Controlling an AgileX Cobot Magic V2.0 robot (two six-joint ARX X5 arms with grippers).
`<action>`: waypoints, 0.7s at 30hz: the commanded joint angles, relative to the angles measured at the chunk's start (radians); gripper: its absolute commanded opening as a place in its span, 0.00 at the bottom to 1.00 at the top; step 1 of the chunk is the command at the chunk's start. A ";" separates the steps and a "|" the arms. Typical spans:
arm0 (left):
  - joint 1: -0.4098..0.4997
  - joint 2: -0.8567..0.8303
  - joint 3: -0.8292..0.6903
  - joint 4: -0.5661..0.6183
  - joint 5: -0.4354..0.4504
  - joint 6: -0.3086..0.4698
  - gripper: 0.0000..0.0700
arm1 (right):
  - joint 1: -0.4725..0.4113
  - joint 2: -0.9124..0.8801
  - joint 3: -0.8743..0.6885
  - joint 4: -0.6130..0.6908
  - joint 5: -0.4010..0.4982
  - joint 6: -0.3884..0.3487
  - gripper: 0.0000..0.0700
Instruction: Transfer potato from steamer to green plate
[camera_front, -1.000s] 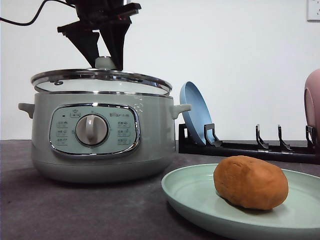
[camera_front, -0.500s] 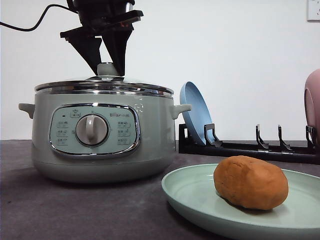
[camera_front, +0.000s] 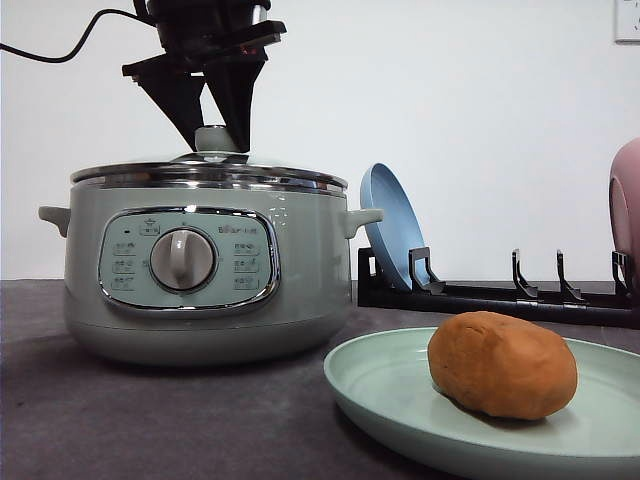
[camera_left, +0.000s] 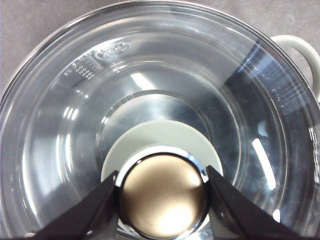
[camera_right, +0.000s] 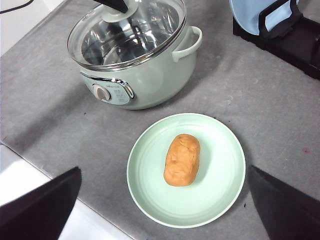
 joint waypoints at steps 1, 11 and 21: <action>-0.005 0.041 0.023 0.041 0.005 0.041 0.00 | 0.006 0.004 0.013 0.004 0.003 -0.005 1.00; -0.005 0.041 0.022 0.030 0.006 0.003 0.00 | 0.006 0.004 0.013 0.004 0.003 -0.005 1.00; -0.005 0.041 0.023 0.007 0.006 -0.013 0.00 | 0.006 0.004 0.013 0.004 0.003 -0.005 1.00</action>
